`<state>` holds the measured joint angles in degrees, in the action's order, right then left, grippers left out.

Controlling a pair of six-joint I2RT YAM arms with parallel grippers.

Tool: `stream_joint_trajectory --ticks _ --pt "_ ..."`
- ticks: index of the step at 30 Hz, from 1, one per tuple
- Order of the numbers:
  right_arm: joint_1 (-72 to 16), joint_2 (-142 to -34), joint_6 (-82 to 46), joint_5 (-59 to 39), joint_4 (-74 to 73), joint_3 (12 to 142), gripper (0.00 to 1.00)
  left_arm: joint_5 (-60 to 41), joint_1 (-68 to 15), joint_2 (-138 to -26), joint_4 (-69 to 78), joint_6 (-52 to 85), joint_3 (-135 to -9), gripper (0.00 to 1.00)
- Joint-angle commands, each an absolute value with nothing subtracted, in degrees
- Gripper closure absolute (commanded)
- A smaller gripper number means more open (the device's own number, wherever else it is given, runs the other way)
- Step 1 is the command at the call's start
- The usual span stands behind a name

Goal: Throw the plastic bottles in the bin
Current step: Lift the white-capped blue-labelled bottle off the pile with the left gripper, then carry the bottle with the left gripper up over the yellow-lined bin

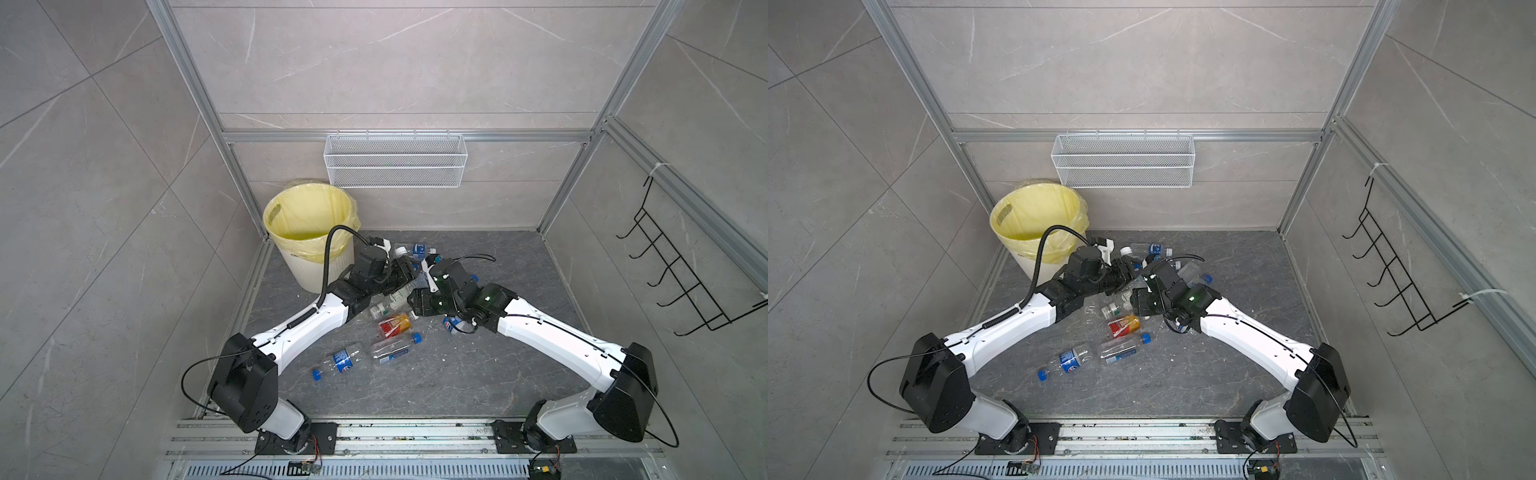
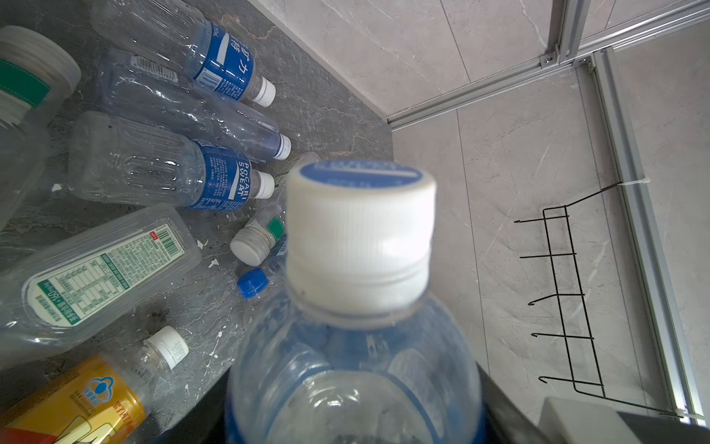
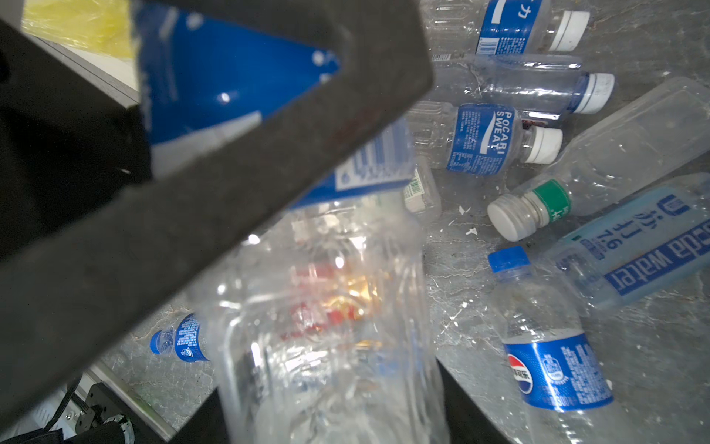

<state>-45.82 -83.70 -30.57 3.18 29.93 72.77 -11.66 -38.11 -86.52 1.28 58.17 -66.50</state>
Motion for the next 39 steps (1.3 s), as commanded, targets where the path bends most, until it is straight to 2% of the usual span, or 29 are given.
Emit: stream_joint_trajectory --ticks 1,7,13,21,27,39 --pt "-47.5 -84.6 -30.4 1.6 27.7 74.2 0.36 -12.6 -38.8 -85.4 2.4 56.9 -66.6 0.32" --pt "-47.8 -85.2 -30.2 1.4 27.9 74.6 0.36 -12.3 -38.8 -85.4 2.4 56.6 -66.6 0.33" --pt "-48.2 -85.3 -29.4 1.6 28.8 75.7 0.33 -9.9 -38.7 -85.1 -0.5 54.8 -66.9 0.42" --pt "-48.2 -87.1 -26.5 0.0 32.5 80.0 0.14 -4.0 -38.1 -78.3 -4.4 51.5 -63.4 0.44" --pt "-48.2 -85.9 -26.8 -1.0 31.4 78.6 0.0 -2.2 -36.6 -76.7 -10.8 45.9 -67.2 0.45" --pt "-48.2 -80.2 -25.2 -3.0 28.5 78.5 0.0 4.8 -35.3 -74.1 -19.3 32.3 -78.0 0.47"
